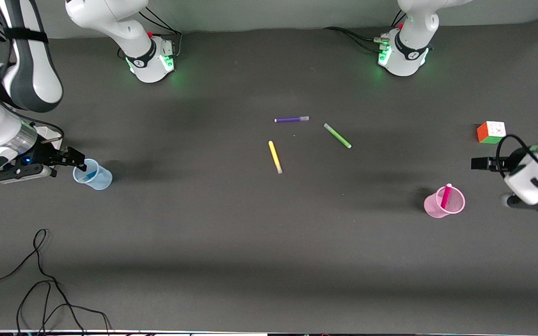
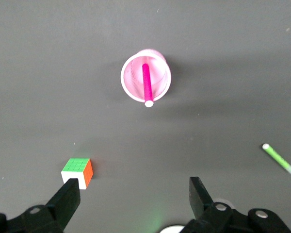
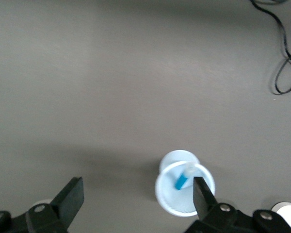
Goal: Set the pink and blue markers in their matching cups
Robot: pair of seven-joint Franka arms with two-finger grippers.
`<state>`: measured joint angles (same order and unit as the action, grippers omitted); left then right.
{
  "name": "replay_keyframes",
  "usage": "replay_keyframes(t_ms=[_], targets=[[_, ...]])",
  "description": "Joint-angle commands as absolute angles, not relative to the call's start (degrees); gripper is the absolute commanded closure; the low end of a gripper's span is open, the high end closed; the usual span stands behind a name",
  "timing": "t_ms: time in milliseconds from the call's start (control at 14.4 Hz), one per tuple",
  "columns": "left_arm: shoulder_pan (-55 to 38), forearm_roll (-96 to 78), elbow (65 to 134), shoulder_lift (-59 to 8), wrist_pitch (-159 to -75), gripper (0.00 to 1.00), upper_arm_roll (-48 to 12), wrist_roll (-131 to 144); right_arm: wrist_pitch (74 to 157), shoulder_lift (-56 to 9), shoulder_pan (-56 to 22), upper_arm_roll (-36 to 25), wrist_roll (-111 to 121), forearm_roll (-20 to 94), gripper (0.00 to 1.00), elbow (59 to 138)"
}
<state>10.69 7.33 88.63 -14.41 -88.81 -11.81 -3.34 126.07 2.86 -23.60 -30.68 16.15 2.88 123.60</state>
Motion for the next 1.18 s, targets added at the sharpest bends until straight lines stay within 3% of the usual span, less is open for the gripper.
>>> replay_keyframes(t_ms=[0,138,346,485,692,1108], targets=[[12.83,3.87,99.84,-3.70,-94.04,0.00,-11.34,-4.39,119.55,7.80,-23.73,-25.51,7.94,0.46,0.00,120.85],[10.39,3.60,99.32,-1.85,-94.13,0.00,-9.86,-4.13,113.58,13.42,-21.20,-18.67,0.12,-3.68,0.00,120.50],[-3.03,3.52,96.95,-0.97,-92.47,0.00,1.02,-2.56,108.29,19.93,-17.24,-11.35,-3.25,-3.96,0.00,120.41],[-5.10,2.56,96.86,-0.44,-92.02,0.00,2.72,-1.50,103.22,21.62,-12.33,-6.88,-3.60,-3.08,0.00,117.70],[-4.83,1.58,96.94,0.44,-91.67,0.00,2.72,-2.02,98.61,20.84,-9.07,-5.27,-3.43,3.42,0.00,114.44],[-4.84,1.41,96.86,0.97,-91.14,0.00,1.24,-0.62,95.45,11.00,-8.35,-5.27,-3.34,3.08,0.00,105.03]])
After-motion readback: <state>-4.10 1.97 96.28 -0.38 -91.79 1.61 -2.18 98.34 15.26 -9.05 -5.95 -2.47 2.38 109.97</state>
